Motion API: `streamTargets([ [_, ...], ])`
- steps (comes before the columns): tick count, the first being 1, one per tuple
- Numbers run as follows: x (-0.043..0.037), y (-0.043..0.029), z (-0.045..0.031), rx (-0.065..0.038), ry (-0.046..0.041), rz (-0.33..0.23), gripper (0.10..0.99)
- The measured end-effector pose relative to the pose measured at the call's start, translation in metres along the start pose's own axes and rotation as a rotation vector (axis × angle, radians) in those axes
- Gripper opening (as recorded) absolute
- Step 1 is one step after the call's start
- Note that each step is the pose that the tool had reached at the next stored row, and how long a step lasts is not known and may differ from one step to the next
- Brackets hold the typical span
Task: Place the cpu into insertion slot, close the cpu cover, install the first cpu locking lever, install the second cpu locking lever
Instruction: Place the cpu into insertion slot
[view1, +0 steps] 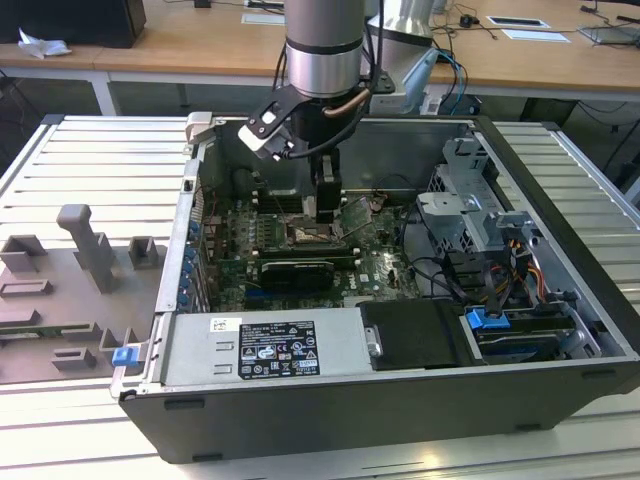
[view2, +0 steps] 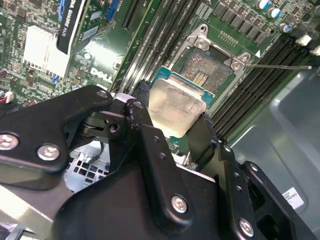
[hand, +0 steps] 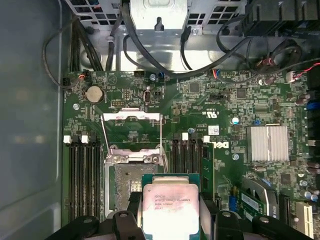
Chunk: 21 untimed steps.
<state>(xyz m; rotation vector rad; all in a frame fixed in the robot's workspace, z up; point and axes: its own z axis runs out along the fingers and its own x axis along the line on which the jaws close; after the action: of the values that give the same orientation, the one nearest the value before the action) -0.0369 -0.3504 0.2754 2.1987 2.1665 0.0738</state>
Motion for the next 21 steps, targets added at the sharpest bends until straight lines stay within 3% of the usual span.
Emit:
streamTargets([
  [10, 0.0000, -0.0007, 0.0083, 0.000, -0.0001, 0.000, 0.541],
  [21, 0.0001, -0.0009, 0.0119, 0.000, 0.0000, 0.000, 0.541],
])
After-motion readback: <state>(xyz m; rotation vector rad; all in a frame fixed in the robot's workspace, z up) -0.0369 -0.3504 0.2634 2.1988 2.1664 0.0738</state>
